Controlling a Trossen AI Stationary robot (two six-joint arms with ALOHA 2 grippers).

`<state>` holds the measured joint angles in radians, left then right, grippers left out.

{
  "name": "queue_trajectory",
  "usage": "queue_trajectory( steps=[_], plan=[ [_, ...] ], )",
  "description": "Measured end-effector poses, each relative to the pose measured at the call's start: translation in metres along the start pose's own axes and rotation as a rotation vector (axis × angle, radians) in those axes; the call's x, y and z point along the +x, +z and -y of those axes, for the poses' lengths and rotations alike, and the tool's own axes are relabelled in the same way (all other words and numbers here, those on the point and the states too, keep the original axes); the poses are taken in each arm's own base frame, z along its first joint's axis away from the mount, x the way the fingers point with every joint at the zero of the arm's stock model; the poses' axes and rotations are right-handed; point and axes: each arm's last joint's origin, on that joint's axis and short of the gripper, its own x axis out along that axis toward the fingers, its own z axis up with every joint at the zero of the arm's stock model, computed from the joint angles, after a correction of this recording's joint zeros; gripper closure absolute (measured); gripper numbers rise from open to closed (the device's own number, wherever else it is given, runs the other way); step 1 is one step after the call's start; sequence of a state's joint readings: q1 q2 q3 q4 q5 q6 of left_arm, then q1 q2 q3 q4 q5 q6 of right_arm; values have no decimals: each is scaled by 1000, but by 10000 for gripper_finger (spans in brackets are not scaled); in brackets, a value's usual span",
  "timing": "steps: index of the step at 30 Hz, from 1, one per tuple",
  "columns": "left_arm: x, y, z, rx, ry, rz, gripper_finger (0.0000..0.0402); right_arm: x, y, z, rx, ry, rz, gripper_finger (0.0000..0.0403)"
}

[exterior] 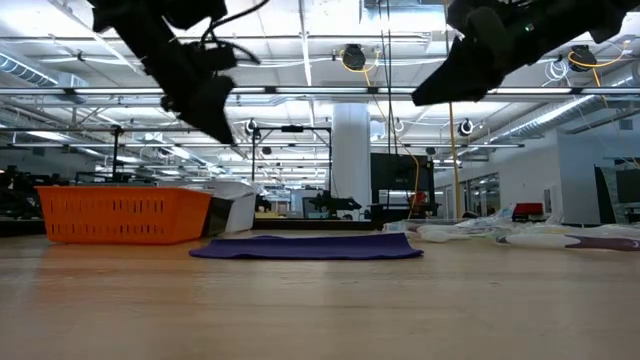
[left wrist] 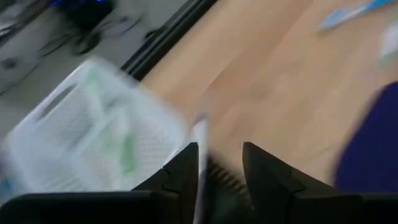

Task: Pick & Place Toothbrushes
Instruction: Put the violet toothbrush into the black bin

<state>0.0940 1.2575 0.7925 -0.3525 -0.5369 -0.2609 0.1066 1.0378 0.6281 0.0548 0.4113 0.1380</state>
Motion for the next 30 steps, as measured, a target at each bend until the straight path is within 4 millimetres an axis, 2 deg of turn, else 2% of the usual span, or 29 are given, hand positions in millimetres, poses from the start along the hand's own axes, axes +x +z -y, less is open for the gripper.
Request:
queue_trajectory(
  steps=[6, 10, 18, 30],
  plan=[
    [-4, 23, 11, -25, -277, 184, 274, -1, -14, -1, 37, 92, -159, 261],
    [-7, 32, 14, -32, -378, 270, 274, -4, -27, -1, 124, 140, -309, 261],
    [-9, 36, 15, -52, -398, 312, 274, -19, -52, -7, 255, 169, -622, 261],
    [-9, 35, 16, -48, -401, 306, 275, -39, -67, -36, 342, 177, -763, 261]
  ],
)
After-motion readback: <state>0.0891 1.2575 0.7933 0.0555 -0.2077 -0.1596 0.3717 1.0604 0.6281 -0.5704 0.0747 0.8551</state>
